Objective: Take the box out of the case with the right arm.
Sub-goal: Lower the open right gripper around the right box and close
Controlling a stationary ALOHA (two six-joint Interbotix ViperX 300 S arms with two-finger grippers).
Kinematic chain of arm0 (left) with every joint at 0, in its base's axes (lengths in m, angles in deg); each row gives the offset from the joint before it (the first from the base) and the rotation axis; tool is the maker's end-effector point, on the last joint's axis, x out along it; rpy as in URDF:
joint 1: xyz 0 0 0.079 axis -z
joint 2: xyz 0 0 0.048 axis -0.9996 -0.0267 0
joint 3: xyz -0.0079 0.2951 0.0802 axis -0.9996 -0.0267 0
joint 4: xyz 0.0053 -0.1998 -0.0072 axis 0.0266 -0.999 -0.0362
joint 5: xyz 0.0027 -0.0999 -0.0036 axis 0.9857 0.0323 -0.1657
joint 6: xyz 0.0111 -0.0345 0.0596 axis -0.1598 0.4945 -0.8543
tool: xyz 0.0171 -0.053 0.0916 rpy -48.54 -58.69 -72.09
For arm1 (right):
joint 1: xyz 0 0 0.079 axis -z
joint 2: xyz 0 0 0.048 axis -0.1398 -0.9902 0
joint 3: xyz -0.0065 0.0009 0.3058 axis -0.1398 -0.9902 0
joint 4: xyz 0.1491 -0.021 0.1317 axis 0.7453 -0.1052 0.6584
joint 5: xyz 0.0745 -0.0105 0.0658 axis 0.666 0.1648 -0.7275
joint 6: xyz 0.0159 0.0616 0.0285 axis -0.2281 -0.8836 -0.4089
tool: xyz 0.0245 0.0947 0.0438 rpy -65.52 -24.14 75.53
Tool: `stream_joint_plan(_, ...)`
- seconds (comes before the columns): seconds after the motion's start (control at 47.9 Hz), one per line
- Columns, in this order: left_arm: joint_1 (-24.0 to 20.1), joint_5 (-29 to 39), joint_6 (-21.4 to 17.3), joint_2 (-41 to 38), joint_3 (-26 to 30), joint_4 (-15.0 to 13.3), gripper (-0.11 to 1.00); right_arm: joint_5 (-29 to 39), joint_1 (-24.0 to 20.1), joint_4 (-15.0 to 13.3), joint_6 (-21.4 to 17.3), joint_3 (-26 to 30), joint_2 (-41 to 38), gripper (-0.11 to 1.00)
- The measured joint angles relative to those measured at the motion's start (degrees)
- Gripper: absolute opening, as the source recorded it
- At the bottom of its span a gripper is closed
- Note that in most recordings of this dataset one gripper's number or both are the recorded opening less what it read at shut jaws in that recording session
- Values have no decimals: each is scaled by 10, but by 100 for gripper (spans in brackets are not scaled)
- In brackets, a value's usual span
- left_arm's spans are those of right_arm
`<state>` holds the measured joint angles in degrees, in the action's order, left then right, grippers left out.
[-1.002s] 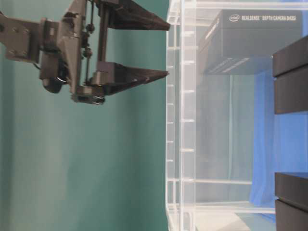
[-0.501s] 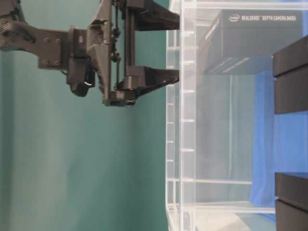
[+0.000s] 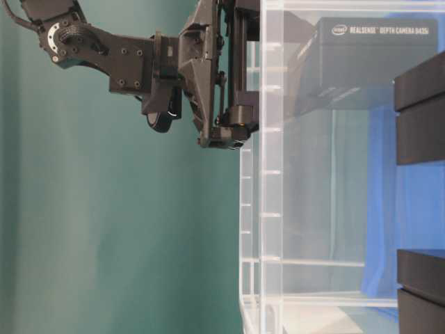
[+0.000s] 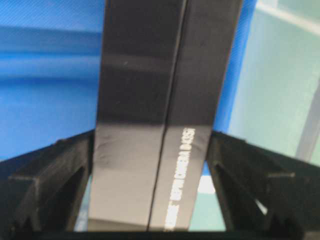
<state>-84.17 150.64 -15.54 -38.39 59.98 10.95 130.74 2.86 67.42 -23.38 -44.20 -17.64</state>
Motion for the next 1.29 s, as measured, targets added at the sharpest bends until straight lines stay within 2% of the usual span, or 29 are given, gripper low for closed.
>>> stream_joint_plan(0.271, 0, 0, 1, 0, -1, 0, 0, -1, 1, 9, 3, 2, -3, 86)
stream_joint_plan(0.334, 0, 0, 0, 0, -1, 0, 0, -2, 4, 15, 3, 3, -2, 81)
stream_joint_plan(0.418, 0, 0, 0, 0, -1, 0, 0, -1, 6, 20, -4, 4, -4, 65)
stream_joint_plan(0.647, 0, 0, 0, 0, -1, 0, 0, -1, 4, 19, -29, 18, -11, 65)
stream_joint_plan(1.002, 0, 0, 1, 1, -1, 0, 0, 19, 3, 16, -30, 28, -17, 65)
stream_joint_plan(1.295, 0, 0, -2, 1, -1, 0, 0, 73, -3, 1, -30, 60, -18, 65)
